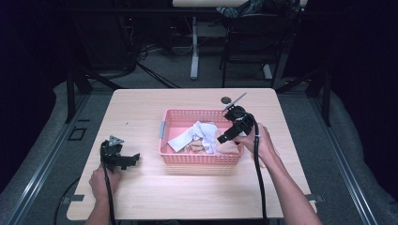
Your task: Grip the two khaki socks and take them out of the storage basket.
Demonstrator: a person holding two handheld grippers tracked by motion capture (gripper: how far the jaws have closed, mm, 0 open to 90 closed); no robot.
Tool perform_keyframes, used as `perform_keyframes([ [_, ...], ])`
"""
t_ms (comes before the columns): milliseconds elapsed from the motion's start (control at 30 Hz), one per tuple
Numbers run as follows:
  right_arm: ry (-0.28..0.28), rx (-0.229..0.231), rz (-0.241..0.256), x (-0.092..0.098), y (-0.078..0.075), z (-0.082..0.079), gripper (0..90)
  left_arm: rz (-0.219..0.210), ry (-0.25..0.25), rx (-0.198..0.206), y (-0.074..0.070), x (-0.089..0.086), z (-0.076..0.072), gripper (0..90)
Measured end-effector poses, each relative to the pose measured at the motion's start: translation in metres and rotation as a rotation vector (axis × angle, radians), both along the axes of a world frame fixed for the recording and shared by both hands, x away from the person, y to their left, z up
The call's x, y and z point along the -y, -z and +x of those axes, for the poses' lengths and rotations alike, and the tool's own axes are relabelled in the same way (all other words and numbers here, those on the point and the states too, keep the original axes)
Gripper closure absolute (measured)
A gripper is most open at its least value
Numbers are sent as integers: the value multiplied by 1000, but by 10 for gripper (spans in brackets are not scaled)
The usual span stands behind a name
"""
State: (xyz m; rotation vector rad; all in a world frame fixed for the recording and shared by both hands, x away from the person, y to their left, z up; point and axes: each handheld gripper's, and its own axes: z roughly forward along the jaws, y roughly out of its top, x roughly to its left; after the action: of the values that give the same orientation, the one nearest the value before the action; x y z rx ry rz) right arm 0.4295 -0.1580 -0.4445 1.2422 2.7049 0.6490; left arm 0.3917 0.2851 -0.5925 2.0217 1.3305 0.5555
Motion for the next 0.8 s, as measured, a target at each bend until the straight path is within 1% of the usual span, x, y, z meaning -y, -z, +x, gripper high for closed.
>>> perform_keyframes([
  [33,0,-6,4,-1,4,1,148,1,1,0,0,0,0,0],
  [67,-5,-19,-3,-2,7,1,162,-1,0,0,0,0,0,0],
  [133,2,-25,-7,-4,15,2,191,0,0,0,0,0,0,0],
  [167,-4,-35,-18,-4,16,2,200,0,1,0,0,0,0,0],
  [200,-2,-39,-14,-5,19,2,209,1,1,0,0,0,0,0],
  [233,-3,-42,-23,-6,22,2,218,0,1,-1,0,0,0,0],
  [267,3,-42,-20,-7,25,2,225,1,0,0,0,0,0,0],
  [300,1,-51,-24,-7,28,2,229,1,1,0,0,0,0,0],
  [333,8,-49,-29,-8,31,1,236,0,1,0,0,0,0,0],
  [400,4,-58,-47,-9,37,2,246,-1,0,0,0,0,0,0],
  [433,1,-61,-57,-9,39,2,251,0,1,0,0,0,0,0],
  [467,6,-74,-61,-10,42,2,253,1,1,0,0,0,0,0],
  [567,12,-77,-71,-12,48,3,267,0,1,0,0,0,0,0],
  [600,2,-88,-89,-12,50,4,273,-1,1,0,0,0,0,0],
  [733,15,-90,-101,-14,57,5,300,-1,1,0,0,0,0,0],
  [767,15,-99,-105,-14,58,6,308,-1,1,0,0,0,0,0],
  [800,16,-93,-111,-14,59,6,314,-1,1,0,0,0,0,0],
])
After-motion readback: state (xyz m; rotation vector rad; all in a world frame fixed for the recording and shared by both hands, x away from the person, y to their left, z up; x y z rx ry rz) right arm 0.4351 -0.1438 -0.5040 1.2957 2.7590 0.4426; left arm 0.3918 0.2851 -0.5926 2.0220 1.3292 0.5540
